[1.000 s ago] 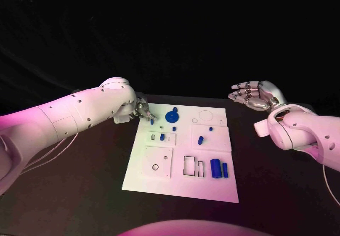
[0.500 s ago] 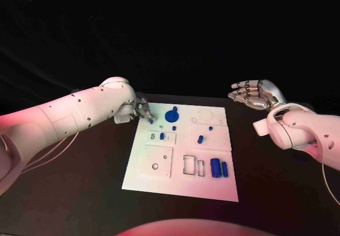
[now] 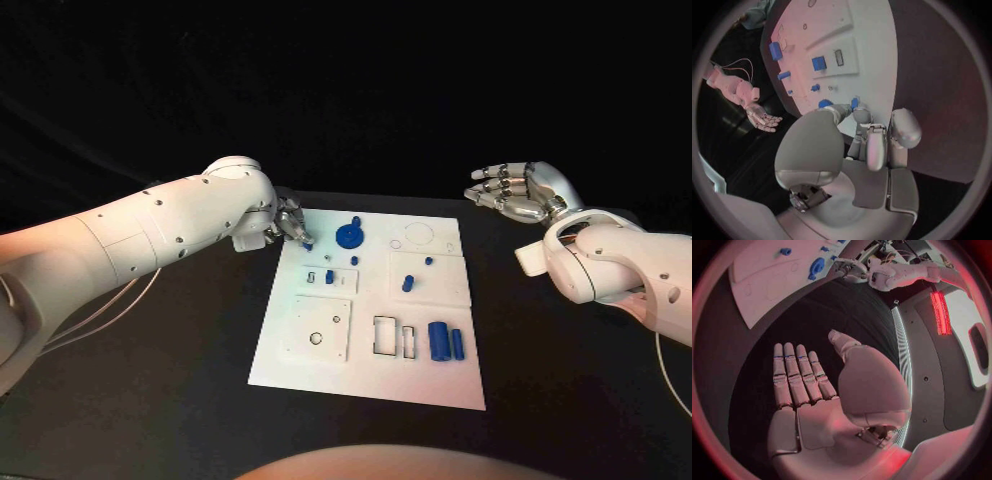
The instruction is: Assemble the parts on the task board
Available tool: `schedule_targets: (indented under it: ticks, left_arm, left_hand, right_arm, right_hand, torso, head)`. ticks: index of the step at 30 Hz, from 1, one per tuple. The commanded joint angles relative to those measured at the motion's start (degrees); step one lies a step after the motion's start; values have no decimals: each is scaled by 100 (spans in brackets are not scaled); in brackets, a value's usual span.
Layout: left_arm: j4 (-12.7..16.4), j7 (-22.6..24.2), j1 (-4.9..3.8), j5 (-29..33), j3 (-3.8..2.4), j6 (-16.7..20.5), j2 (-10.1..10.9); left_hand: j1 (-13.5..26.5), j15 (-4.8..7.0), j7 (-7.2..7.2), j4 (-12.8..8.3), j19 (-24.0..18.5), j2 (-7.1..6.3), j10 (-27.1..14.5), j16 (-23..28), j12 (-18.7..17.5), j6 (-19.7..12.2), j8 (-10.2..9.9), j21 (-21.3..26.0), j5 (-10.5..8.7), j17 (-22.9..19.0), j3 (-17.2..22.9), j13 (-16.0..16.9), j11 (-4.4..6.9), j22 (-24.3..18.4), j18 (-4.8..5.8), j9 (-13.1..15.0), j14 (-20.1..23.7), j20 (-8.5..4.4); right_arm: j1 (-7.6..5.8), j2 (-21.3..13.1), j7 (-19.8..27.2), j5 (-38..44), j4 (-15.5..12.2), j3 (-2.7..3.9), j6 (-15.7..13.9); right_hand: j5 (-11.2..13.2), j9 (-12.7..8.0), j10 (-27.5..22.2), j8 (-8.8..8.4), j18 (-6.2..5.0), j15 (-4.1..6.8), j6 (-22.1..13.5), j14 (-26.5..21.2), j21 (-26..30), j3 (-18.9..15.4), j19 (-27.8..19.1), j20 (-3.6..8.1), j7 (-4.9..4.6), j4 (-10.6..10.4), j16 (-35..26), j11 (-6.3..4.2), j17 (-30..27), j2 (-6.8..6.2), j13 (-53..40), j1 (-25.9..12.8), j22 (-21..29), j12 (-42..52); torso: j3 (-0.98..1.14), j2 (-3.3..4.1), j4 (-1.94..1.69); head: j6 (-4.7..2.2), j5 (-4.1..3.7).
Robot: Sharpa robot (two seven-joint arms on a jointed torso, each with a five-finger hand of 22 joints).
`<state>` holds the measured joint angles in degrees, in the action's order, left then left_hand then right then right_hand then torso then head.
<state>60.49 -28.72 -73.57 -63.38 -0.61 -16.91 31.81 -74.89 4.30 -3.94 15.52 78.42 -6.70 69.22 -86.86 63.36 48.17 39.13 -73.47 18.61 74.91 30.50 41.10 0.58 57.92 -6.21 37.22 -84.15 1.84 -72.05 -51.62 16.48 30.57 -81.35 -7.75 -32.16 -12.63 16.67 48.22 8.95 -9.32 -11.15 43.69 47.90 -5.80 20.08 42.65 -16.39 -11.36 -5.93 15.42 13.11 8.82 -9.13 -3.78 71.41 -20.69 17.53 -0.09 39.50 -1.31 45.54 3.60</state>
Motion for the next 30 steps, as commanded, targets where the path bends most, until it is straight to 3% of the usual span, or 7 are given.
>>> schedule_targets:
  ticks: [1, 14, 24, 30]
  left_arm:
    - [101, 68, 1, 316, -1, 170, 75]
    - [1113, 90, 11, 704, 3, 549, 734]
    - [1834, 217, 176, 468, 4, 1011, 1158]
    - [2024, 225, 281, 276, 6, 1030, 1254]
  left_hand:
    - [-31, -8, 11, -549, 2, -14, 67, -8, 5, -48, 84, -27, -7, 654, 679, 29, 5, 15, 12, 171, -386, 12]
    - [143, 13, 40, -693, 19, -144, 176, -16, 57, -4, 212, -49, 12, 666, 1047, 96, 33, 49, 15, 222, -390, -2]
    - [272, 37, 65, -812, 79, -258, 300, -42, 127, 47, 287, -129, 19, 727, 1328, 202, 59, 188, 40, 236, -407, -23]
    - [303, 41, 72, -829, 86, -278, 321, -44, 135, 59, 301, -139, 22, 732, 1374, 210, 65, 203, 43, 237, -408, -27]
  right_arm:
    - [2, 5, 45, 20, 5, 1, 89]
    - [9, -6, 47, 15, 15, 0, 106]
    - [27, -20, 51, 13, 16, 0, 113]
    - [32, -23, 50, 12, 14, 0, 115]
  right_hand:
    - [-38, -8, -20, -10, -4, 15, -8, -21, 22, -41, -29, -1, -514, 5, -32, -6, -7, 34, 3, -16, 7, 17]
    - [-105, -13, -19, -8, -5, 17, 0, -8, 28, -59, -24, 0, -512, -8, -39, -7, -18, 54, 3, -21, 18, 26]
    - [-128, -15, -20, -8, -5, 17, 2, -6, 30, -66, -22, 0, -511, -10, -42, -7, -22, 58, 3, -21, 21, 28]
    - [-128, -15, -20, -8, -5, 17, 2, -6, 30, -66, -22, 0, -511, -10, -42, -7, -22, 58, 3, -21, 21, 28]
  torso:
    - [-2, -6, -1]
    - [-1, -26, -31]
    - [-9, -24, -36]
    - [-6, -15, -30]
  head:
    - [-4, -3]
    - [9, -1]
    - [16, 16]
    - [19, 29]
